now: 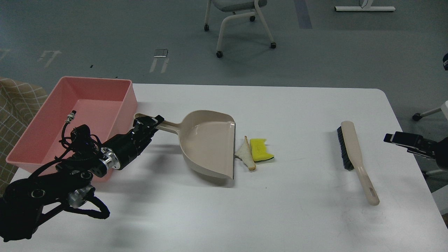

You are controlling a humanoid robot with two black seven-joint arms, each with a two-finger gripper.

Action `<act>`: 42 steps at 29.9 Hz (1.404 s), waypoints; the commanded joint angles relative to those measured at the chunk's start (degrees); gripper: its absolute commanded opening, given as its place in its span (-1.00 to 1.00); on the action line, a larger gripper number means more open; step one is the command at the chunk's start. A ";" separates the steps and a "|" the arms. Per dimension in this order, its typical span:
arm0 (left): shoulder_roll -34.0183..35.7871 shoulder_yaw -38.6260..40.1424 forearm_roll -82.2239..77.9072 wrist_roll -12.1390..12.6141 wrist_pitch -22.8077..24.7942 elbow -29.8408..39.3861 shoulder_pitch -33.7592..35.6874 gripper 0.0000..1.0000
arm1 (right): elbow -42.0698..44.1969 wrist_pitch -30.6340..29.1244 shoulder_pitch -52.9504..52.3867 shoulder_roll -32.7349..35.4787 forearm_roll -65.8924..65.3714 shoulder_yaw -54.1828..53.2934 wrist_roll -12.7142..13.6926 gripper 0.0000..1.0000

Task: Sweep and dump garbage into bin
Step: 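Lower the dustpan flat beside the garbage and reach right gripper to brush, then grasp the wooden-handled brush with the right gripper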

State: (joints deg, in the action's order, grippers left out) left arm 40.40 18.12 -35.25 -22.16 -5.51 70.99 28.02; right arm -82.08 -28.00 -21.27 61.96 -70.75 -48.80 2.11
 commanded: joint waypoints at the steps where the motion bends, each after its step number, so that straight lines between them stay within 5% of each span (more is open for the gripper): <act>1: -0.06 -0.02 0.00 -0.08 -0.29 -0.06 -0.07 -0.97 | -0.10 0.00 0.00 -0.17 0.09 0.02 0.00 0.72; 6: -0.94 0.07 0.00 -0.08 -1.17 -0.06 -0.07 -0.97 | -2.21 0.00 1.14 -1.22 -0.17 0.19 0.70 0.71; 14: -2.08 0.51 0.00 -0.08 -1.52 -0.06 -0.78 -0.97 | -2.74 0.00 2.02 -1.49 -1.05 1.77 3.51 0.27; 34: -2.26 0.69 0.09 -0.25 -1.70 -0.76 -0.95 -0.95 | -2.56 0.00 1.32 -8.34 -5.71 5.91 5.18 0.24; 36: -2.17 0.69 0.09 -0.43 -1.70 -0.76 -0.95 -0.95 | -2.56 0.00 1.40 -8.87 -5.80 5.91 5.44 0.10; 39: -2.26 0.69 0.09 -0.60 -1.70 -0.76 -0.95 -0.95 | -2.74 0.00 1.32 -9.40 -8.07 6.96 6.41 -0.48; 42: -2.26 0.69 0.09 -0.60 -1.70 -0.76 -0.95 -0.95 | -2.65 0.00 1.23 -9.49 -8.52 7.14 6.50 -0.59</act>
State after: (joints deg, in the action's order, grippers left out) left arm 38.19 18.81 -35.15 -22.74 -7.21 70.22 27.07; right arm -84.74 -28.00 -19.95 52.63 -78.69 -41.95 8.40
